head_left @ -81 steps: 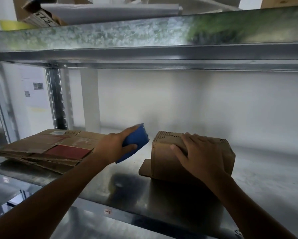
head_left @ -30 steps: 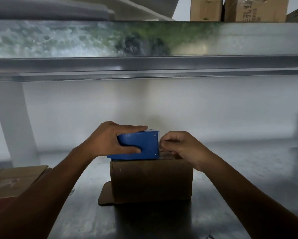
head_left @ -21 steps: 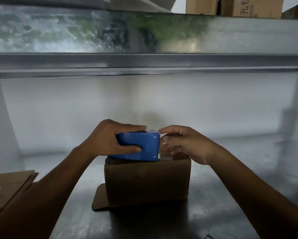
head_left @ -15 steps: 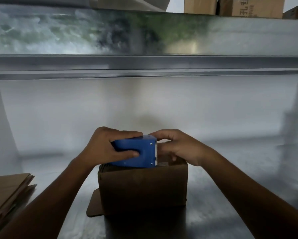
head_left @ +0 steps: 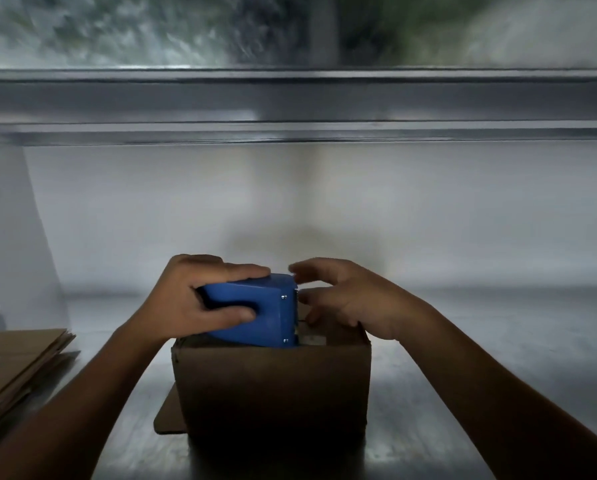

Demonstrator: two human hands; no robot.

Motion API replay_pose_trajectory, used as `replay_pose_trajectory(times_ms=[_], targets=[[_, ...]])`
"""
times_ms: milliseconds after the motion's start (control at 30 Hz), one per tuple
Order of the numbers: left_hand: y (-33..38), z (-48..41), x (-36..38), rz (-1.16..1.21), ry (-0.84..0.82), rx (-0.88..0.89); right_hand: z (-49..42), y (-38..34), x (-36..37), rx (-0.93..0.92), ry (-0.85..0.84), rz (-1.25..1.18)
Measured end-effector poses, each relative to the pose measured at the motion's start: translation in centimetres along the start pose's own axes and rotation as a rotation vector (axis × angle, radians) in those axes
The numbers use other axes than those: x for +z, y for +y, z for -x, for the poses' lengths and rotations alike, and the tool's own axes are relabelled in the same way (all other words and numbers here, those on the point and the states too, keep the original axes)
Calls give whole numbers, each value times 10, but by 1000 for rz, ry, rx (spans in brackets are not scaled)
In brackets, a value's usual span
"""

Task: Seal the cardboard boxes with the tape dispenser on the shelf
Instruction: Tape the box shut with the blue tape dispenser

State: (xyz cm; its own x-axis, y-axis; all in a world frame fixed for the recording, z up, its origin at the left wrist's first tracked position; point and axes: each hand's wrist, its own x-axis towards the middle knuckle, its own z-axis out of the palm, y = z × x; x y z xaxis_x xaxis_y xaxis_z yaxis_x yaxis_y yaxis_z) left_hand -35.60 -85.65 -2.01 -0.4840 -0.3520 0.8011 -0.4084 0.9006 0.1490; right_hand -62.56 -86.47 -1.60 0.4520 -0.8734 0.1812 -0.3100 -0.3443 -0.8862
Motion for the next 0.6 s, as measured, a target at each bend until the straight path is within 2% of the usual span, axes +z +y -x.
replay_pose_trajectory(times_ms=[333,600], targets=[[5,0,-1,31,-7,23,3,-3,13,-83,152,77],[7,1,1,29,-9,14,10,2,14,-138,164,79]])
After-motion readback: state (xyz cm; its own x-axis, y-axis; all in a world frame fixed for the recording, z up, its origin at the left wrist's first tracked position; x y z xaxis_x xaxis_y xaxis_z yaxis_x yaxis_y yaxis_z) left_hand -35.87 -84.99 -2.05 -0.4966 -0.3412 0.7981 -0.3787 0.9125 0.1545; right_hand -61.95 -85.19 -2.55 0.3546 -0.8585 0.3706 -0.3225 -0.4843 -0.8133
